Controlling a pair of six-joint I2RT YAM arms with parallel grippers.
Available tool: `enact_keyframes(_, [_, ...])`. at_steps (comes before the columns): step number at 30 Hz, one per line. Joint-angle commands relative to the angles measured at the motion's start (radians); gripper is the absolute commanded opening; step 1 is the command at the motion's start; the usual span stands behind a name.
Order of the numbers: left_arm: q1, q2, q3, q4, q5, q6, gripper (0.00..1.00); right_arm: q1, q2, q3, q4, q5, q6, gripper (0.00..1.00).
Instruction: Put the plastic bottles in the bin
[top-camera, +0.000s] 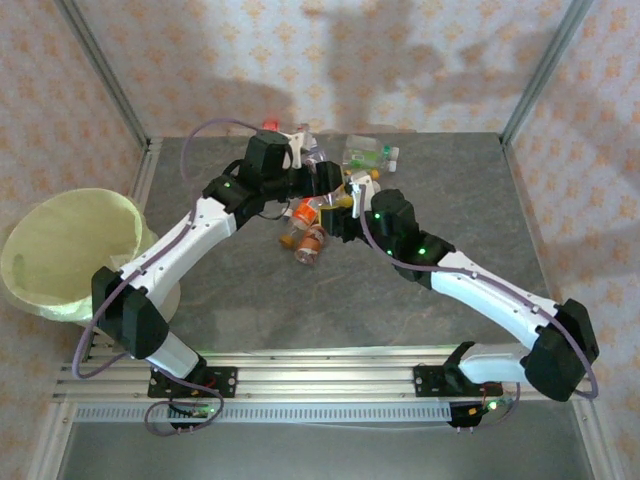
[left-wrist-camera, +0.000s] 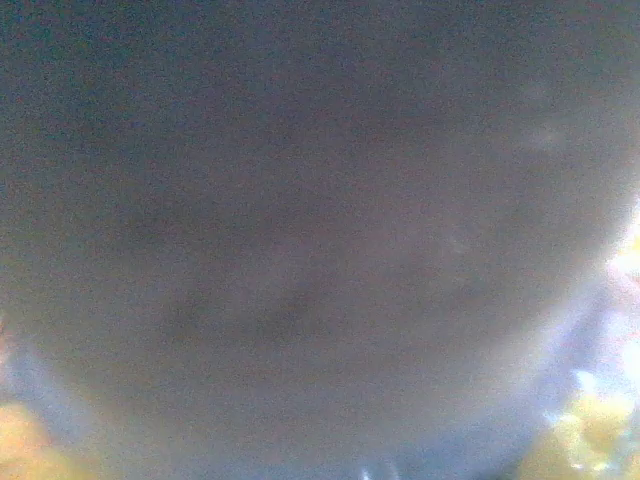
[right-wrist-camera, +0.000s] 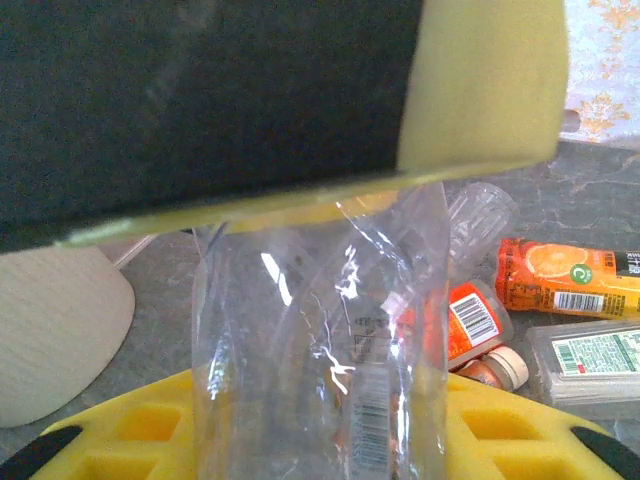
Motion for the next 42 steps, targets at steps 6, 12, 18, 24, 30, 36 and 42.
enact_keyframes(6, [-0.007,-0.051,-0.046,0.091,-0.024,-0.023,0.64,0.005,-0.015,0.018,0.024,-0.035,-0.058,0.50])
enact_keyframes(12, [0.000,-0.134,-0.114,0.091,-0.265,-0.035,0.61,0.005,-0.032,0.004,-0.014,-0.041,-0.058,0.82])
enact_keyframes(18, [0.004,-0.195,-0.095,-0.009,-0.485,-0.035,0.61,0.005,-0.039,-0.024,0.067,0.000,-0.049,0.95])
enact_keyframes(24, [0.024,-0.269,-0.045,-0.197,-0.770,-0.030,0.61,0.005,-0.022,0.009,0.088,0.067,-0.047,0.99])
enact_keyframes(30, [0.068,-0.438,-0.079,-0.222,-0.925,0.001,0.61,0.003,-0.016,0.015,0.080,0.202,-0.029,0.99])
enact_keyframes(36, [0.084,-0.603,-0.081,-0.277,-1.136,0.101,0.61,0.002,-0.007,0.021,0.053,0.251,-0.034,0.99])
enact_keyframes(42, [0.111,-0.741,-0.166,-0.288,-1.401,0.117,0.60,-0.001,0.000,0.023,0.048,0.274,-0.004,0.99])
